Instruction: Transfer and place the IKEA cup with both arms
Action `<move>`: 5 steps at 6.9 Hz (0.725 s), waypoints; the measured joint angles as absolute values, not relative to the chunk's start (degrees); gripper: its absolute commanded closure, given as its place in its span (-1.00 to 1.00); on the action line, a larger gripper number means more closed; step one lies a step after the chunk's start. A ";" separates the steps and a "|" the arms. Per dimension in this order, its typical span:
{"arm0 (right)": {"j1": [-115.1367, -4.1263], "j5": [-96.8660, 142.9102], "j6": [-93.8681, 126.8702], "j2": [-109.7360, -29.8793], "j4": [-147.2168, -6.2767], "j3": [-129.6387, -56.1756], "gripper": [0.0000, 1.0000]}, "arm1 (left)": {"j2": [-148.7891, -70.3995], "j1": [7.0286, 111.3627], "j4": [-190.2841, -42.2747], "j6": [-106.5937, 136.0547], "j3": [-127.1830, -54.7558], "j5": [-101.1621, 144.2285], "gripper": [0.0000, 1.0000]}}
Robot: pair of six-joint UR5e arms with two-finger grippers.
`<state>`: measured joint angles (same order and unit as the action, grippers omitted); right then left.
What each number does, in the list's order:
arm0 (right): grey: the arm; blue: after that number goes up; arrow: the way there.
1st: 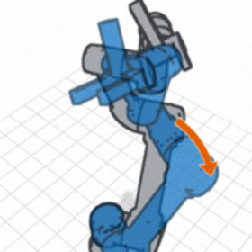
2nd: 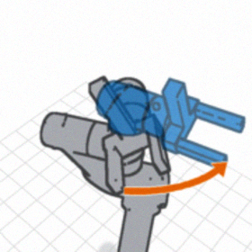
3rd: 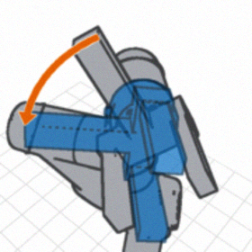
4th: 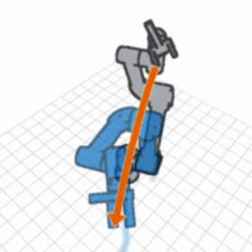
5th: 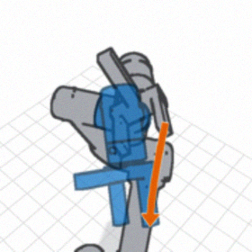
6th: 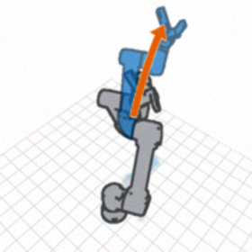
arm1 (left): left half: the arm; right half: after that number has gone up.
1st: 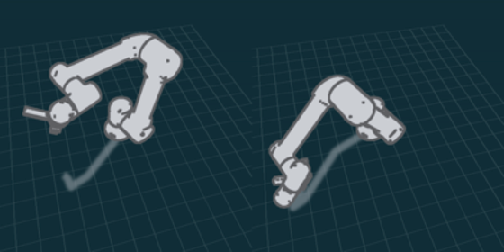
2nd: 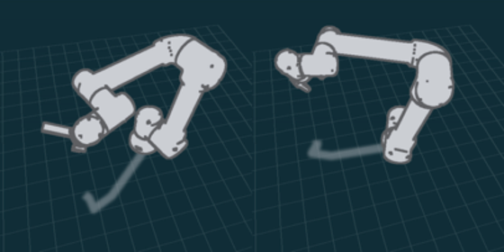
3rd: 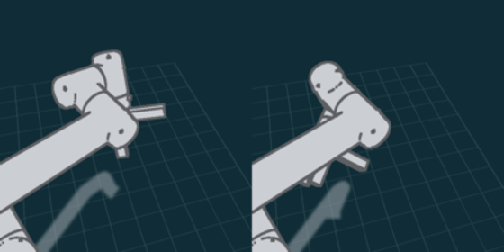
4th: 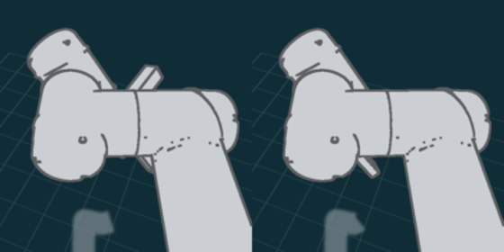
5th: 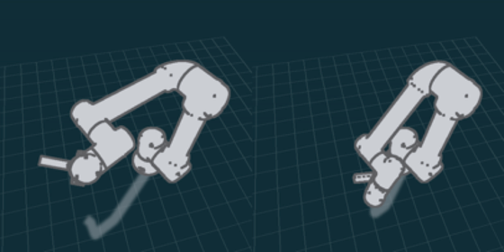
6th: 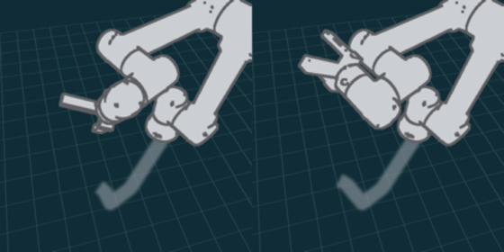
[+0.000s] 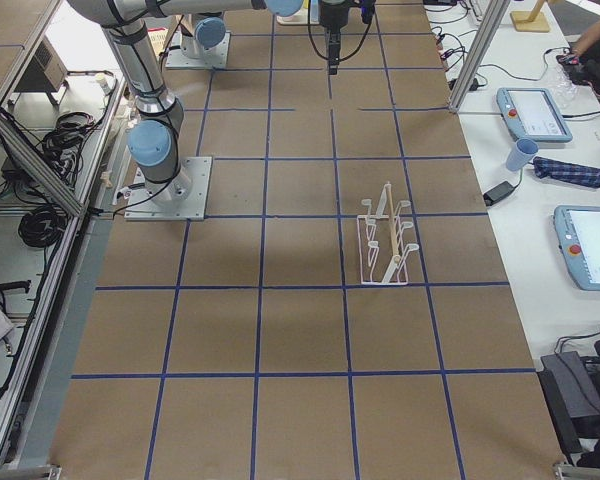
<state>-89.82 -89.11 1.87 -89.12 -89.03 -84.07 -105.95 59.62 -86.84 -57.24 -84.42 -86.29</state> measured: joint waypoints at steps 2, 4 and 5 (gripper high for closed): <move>-89.82 -89.20 1.85 -89.18 -89.03 -84.03 -1.00 | -101.87 67.68 -90.42 -44.89 -83.86 -86.48 -1.00; -89.82 -89.09 1.84 -89.23 -89.03 -84.08 -1.00 | -98.92 76.46 -90.87 -30.09 -84.13 -86.58 -1.00; -89.82 -89.09 1.85 -89.27 -89.03 -84.10 -1.00 | -96.84 80.11 -91.06 -23.45 -84.61 -86.65 -1.00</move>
